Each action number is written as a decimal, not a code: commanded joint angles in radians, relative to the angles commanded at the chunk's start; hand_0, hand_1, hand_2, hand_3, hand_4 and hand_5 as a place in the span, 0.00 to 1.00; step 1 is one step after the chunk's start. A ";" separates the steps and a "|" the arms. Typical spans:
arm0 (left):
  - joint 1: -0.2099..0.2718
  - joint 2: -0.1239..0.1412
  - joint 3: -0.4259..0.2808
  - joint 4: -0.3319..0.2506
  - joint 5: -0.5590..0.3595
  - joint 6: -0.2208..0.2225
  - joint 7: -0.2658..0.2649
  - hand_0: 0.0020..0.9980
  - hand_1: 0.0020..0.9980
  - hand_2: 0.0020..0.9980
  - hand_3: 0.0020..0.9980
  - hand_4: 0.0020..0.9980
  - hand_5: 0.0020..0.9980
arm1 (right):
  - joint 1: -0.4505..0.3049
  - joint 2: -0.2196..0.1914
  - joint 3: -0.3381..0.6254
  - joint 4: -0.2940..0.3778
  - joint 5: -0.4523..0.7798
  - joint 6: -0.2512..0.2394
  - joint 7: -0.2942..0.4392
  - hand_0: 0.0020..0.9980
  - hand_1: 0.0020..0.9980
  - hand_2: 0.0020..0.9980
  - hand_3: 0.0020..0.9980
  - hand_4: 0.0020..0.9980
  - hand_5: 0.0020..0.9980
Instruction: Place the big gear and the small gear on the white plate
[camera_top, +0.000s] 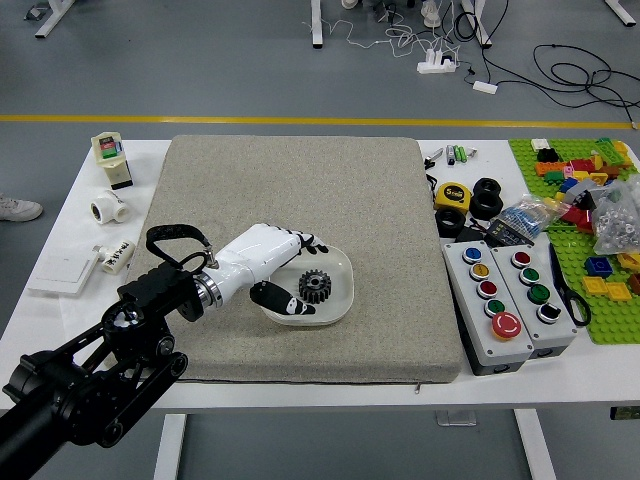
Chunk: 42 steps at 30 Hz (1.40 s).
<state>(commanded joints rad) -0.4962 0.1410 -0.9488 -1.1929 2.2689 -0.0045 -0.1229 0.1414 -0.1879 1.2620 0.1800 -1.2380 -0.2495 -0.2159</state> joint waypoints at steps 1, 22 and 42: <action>0.005 0.001 -0.012 -0.008 0.000 0.006 0.000 0.66 0.80 0.95 0.83 1.00 0.41 | -0.001 0.000 0.001 0.000 0.000 0.000 0.000 0.66 0.67 0.75 0.56 0.76 0.60; 0.038 0.062 -0.226 0.083 0.000 -0.116 0.013 0.47 0.57 0.60 0.63 0.63 0.07 | 0.001 0.001 0.009 0.000 -0.006 0.000 -0.001 0.66 0.67 0.75 0.56 0.76 0.61; 0.041 0.053 -0.221 0.151 0.000 -0.138 0.004 0.42 0.53 0.57 0.60 0.51 0.03 | 0.005 0.000 0.009 0.000 -0.005 0.000 -0.001 0.66 0.67 0.75 0.56 0.76 0.61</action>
<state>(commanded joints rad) -0.4555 0.1939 -1.1698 -1.0424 2.2689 -0.1428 -0.1190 0.1468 -0.1876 1.2706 0.1800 -1.2425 -0.2496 -0.2166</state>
